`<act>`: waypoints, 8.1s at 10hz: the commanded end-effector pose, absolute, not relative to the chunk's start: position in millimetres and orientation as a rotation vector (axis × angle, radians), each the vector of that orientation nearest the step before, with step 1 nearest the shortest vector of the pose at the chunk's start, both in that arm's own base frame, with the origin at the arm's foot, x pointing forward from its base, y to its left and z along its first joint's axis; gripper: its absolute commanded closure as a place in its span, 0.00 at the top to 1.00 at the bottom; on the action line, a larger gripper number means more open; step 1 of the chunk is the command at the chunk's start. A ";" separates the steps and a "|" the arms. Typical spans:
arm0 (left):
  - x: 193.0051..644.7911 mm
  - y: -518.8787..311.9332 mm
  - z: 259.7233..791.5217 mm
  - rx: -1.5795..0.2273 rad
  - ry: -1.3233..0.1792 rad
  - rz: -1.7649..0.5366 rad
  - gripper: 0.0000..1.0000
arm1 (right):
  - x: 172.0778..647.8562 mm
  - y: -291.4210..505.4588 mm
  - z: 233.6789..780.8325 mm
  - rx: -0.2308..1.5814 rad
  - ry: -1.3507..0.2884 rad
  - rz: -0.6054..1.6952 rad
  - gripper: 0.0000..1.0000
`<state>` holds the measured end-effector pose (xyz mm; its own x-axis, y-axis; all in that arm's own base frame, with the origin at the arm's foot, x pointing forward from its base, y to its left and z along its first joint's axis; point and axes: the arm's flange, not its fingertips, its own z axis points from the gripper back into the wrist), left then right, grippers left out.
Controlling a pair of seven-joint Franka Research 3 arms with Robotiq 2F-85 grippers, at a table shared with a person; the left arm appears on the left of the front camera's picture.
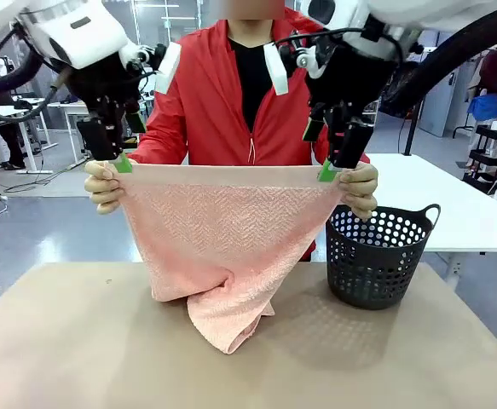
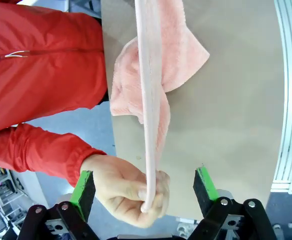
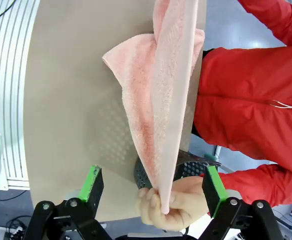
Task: Fold the towel.
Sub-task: Grab the top end of the 100 cm Hotel Towel extended by the human, then release the end of the 100 cm Hotel Towel you were holding and grab the top end of the folded side.
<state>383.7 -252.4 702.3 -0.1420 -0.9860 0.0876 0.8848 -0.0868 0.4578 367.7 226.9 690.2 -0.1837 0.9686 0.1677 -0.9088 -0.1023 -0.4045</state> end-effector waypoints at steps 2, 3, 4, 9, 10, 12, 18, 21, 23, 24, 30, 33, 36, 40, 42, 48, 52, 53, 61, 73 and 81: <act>406.4 -254.0 691.1 0.269 -0.387 -1.631 1.00 | 396.3 233.2 671.7 -0.162 -0.441 1.638 1.00; 412.7 -253.5 680.9 0.264 -0.374 -1.619 1.00 | 402.6 233.7 664.6 -0.159 -0.424 1.632 1.00; 421.1 -254.1 666.5 0.246 -0.373 -1.612 1.00 | 410.5 233.7 657.1 -0.156 -0.412 1.620 1.00; 432.8 -248.9 640.2 0.216 -0.354 -1.590 0.40 | 419.2 232.7 641.6 -0.142 -0.383 1.600 0.42; 431.9 -248.8 640.6 0.214 -0.363 -1.588 0.03 | 418.8 233.2 641.2 -0.147 -0.378 1.603 0.21; 429.6 -248.4 639.9 0.204 -0.364 -1.595 0.00 | 419.0 233.0 639.8 -0.145 -0.379 1.597 0.00; 426.5 -245.4 642.1 0.217 -0.369 -1.602 0.00 | 416.3 233.5 643.5 -0.134 -0.395 1.595 0.00; 433.3 -248.9 645.1 0.220 -0.343 -1.612 0.00 | 417.8 230.0 640.4 -0.117 -0.391 1.624 0.00; 433.3 -248.9 645.1 0.220 -0.343 -1.612 0.00 | 417.8 230.0 640.4 -0.117 -0.391 1.624 0.00; 433.3 -248.9 645.1 0.220 -0.343 -1.612 0.00 | 417.8 230.0 640.4 -0.117 -0.391 1.624 0.00; 433.3 -248.9 645.1 0.220 -0.343 -1.612 0.00 | 417.8 230.0 640.4 -0.117 -0.391 1.624 0.00; 433.3 -248.9 645.1 0.220 -0.343 -1.612 0.00 | 417.8 230.0 640.4 -0.117 -0.391 1.624 0.00; 433.3 -248.9 645.1 0.220 -0.343 -1.612 0.00 | 417.8 230.0 640.4 -0.117 -0.391 1.624 0.00; 433.3 -248.9 645.1 0.220 -0.343 -1.612 0.00 | 417.8 230.0 640.4 -0.117 -0.391 1.624 0.00; 433.3 -248.9 645.1 0.220 -0.343 -1.612 0.00 | 417.8 230.0 640.4 -0.117 -0.391 1.624 0.00; 433.3 -248.9 645.1 0.220 -0.343 -1.612 0.00 | 417.8 230.0 640.4 -0.117 -0.391 1.624 0.00; 433.3 -248.9 645.1 0.220 -0.343 -1.612 0.00 | 417.8 230.0 640.4 -0.117 -0.391 1.624 0.00; 433.3 -248.9 645.1 0.220 -0.343 -1.612 0.00 | 417.8 230.0 640.4 -0.117 -0.391 1.624 0.00; 433.3 -248.9 645.1 0.220 -0.343 -1.612 0.00 | 417.8 230.0 640.4 -0.117 -0.391 1.624 0.00; 433.3 -248.9 645.1 0.220 -0.343 -1.612 0.00 | 417.8 230.0 640.4 -0.117 -0.391 1.624 0.00; 371.9 -220.8 696.7 0.303 -0.589 -1.573 0.85 | 354.4 203.9 693.8 -0.193 -0.612 1.609 1.00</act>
